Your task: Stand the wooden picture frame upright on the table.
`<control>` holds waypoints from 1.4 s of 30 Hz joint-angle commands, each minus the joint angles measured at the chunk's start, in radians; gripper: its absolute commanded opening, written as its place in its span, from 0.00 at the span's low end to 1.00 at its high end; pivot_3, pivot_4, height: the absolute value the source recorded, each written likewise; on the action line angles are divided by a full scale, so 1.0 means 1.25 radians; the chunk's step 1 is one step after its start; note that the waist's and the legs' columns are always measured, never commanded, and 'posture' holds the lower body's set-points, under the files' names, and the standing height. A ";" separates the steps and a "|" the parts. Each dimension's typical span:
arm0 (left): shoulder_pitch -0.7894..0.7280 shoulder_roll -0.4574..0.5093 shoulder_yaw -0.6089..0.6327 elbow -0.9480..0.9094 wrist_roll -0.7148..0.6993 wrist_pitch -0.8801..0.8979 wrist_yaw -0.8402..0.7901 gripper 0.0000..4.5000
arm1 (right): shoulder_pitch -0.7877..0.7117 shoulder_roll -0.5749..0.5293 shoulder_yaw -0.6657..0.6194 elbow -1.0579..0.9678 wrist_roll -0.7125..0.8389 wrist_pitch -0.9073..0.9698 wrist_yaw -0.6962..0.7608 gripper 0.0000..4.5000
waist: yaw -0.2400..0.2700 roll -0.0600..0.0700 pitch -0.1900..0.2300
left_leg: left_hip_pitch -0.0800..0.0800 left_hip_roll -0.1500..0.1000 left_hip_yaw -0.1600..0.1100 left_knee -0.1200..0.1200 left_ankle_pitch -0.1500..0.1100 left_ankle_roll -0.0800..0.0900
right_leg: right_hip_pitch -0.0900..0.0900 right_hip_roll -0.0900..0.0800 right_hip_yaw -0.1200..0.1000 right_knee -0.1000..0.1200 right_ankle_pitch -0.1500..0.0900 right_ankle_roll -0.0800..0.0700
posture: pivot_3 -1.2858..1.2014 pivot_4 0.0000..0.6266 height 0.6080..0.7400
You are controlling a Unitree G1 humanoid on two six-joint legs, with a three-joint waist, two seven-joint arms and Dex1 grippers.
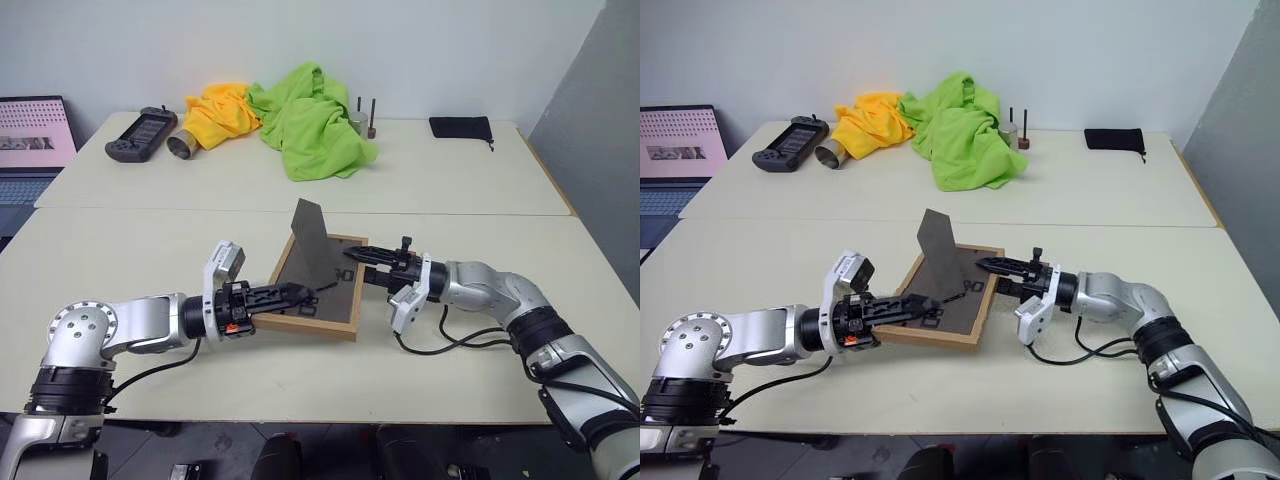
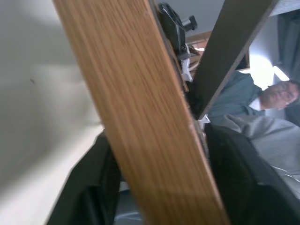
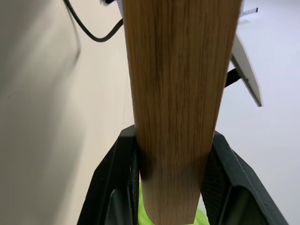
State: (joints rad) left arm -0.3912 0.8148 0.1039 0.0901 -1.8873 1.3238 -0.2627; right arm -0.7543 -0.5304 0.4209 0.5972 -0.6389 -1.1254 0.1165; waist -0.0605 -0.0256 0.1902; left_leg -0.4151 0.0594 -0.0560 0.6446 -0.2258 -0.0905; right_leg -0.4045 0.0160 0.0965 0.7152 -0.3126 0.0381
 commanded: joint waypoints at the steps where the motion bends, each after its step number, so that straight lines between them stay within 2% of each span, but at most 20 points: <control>1: -0.047 0.049 0.076 0.033 0.094 -0.043 -0.049 0.86 | 0.019 -0.001 -0.011 -0.037 0.237 0.040 0.102 0.30 | 0.001 0.000 0.000 | 0.000 0.000 0.000 0.000 0.000 0.001 | 0.000 0.000 0.000 0.000 0.000 0.000 | 0.52 0.24 1.00; 2: -0.053 0.056 0.087 0.036 0.116 -0.050 -0.062 0.92 | 0.028 -0.002 -0.010 -0.050 0.283 0.058 0.135 0.30 | 0.000 0.000 0.000 | 0.000 0.000 0.000 0.000 0.000 0.001 | 0.000 0.000 -0.001 0.000 0.000 0.000 | 0.52 0.24 1.00; 4: -0.063 0.088 0.121 0.025 0.193 -0.086 -0.099 1.00 | 0.061 0.001 -0.008 -0.113 0.471 0.193 0.278 0.30 | 0.000 0.000 0.000 | 0.000 0.000 0.000 0.000 0.000 0.001 | 0.000 0.000 0.000 0.000 0.000 0.000 | 0.52 0.24 1.00; 6: -0.057 0.105 0.152 -0.004 0.252 -0.121 -0.112 1.00 | 0.085 0.001 -0.013 -0.186 0.634 0.349 0.412 0.29 | -0.001 0.000 0.000 | 0.000 0.001 0.000 0.000 0.000 0.001 | 0.000 0.000 0.000 0.000 0.000 0.000 | 0.52 0.24 1.00; 8: -0.014 0.108 0.151 -0.107 0.347 -0.166 -0.102 1.00 | 0.089 0.009 -0.037 -0.257 0.794 0.590 0.519 0.29 | -0.001 0.000 0.000 | 0.000 0.001 0.000 0.000 0.000 0.001 | 0.001 0.000 -0.001 0.000 0.000 0.000 | 0.52 0.24 1.00; 12: 0.041 0.083 0.137 -0.249 0.481 -0.243 -0.109 1.00 | 0.072 0.032 -0.098 -0.313 0.939 0.892 0.560 0.29 | 0.006 0.000 0.000 | 0.000 0.002 0.000 0.000 0.000 0.001 | 0.001 0.000 -0.001 0.000 0.000 0.000 | 0.52 0.24 1.00; 14: 0.073 0.041 0.129 -0.328 0.537 -0.296 -0.100 1.00 | 0.037 0.066 -0.132 -0.284 1.008 1.069 0.558 0.29 | 0.007 0.000 0.000 | 0.000 0.002 0.000 0.000 -0.001 0.001 | 0.000 0.000 -0.001 0.000 0.000 0.000 | 0.52 0.24 1.00; 15: 0.099 0.053 0.096 -0.366 0.622 -0.343 -0.118 1.00 | 0.020 0.082 -0.140 -0.263 1.023 1.124 0.571 0.29 | 0.007 0.000 0.000 | 0.000 0.001 0.000 0.000 -0.001 0.001 | 0.000 0.000 0.000 0.000 0.000 0.000 | 0.52 0.24 1.00; 18: 0.145 0.056 0.058 -0.393 0.772 -0.437 -0.162 1.00 | -0.022 0.130 -0.169 -0.187 1.020 1.212 0.587 0.29 | 0.004 0.001 0.000 | 0.000 0.001 0.001 -0.001 -0.001 0.001 | 0.000 0.001 0.000 -0.001 0.000 0.000 | 0.52 0.24 1.00; 22: 0.153 0.027 0.066 -0.377 0.821 -0.469 -0.188 1.00 | -0.037 0.171 -0.204 -0.122 1.005 1.265 0.609 0.29 | 0.004 0.001 0.000 | -0.001 0.001 0.001 -0.002 -0.001 0.001 | -0.001 0.001 0.000 -0.002 0.000 0.000 | 0.52 0.24 1.00; 27: 0.163 0.006 0.064 -0.369 0.860 -0.478 -0.212 1.00 | -0.016 0.208 -0.210 -0.062 0.953 1.239 0.634 0.29 | 0.003 0.001 0.000 | -0.001 0.001 0.002 -0.002 -0.001 0.001 | -0.001 0.001 0.000 -0.003 0.000 0.000 | 0.52 0.24 1.00; 31: 0.160 -0.007 0.065 -0.364 0.882 -0.473 -0.225 1.00 | 0.025 0.216 -0.206 -0.075 0.907 1.209 0.646 0.29 | 0.003 0.001 0.000 | -0.001 0.001 0.002 -0.002 -0.001 0.001 | -0.001 0.001 0.000 -0.002 0.000 0.000 | 0.52 0.24 1.00; 32: 0.157 -0.008 0.064 -0.360 0.888 -0.472 -0.230 1.00 | 0.039 0.212 -0.204 -0.093 0.901 1.208 0.652 0.45 | 0.003 0.001 0.000 | -0.001 0.001 0.002 -0.002 -0.001 0.001 | -0.001 0.001 0.000 -0.002 0.000 0.000 | 0.52 0.24 1.00; 36: 0.137 -0.014 0.058 -0.331 0.906 -0.468 -0.251 1.00 | 0.084 0.195 -0.206 -0.163 0.876 1.211 0.657 0.67 | 0.003 0.001 0.000 | -0.001 0.001 0.002 -0.002 -0.001 0.001 | -0.001 0.001 0.000 -0.002 0.000 0.000 | 0.52 0.24 1.00; 42: 0.075 -0.019 0.031 -0.262 0.944 -0.462 -0.293 1.00 | 0.185 0.116 -0.231 -0.330 0.835 1.235 0.605 0.99 | 0.007 0.000 0.000 | -0.001 0.001 0.001 -0.001 -0.001 0.001 | -0.001 0.001 0.000 -0.002 0.000 0.000 | 0.52 0.24 1.00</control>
State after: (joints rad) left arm -0.2755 0.7860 0.1458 -0.2416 -0.7251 0.7554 -0.6070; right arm -0.5478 -0.3578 0.1644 0.2748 0.4136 0.4071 0.8911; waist -0.0523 -0.0251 0.1905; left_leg -0.4168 0.0605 -0.0544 0.6429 -0.2268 -0.0889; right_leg -0.4052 0.0168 0.0959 0.7125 -0.3129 0.0381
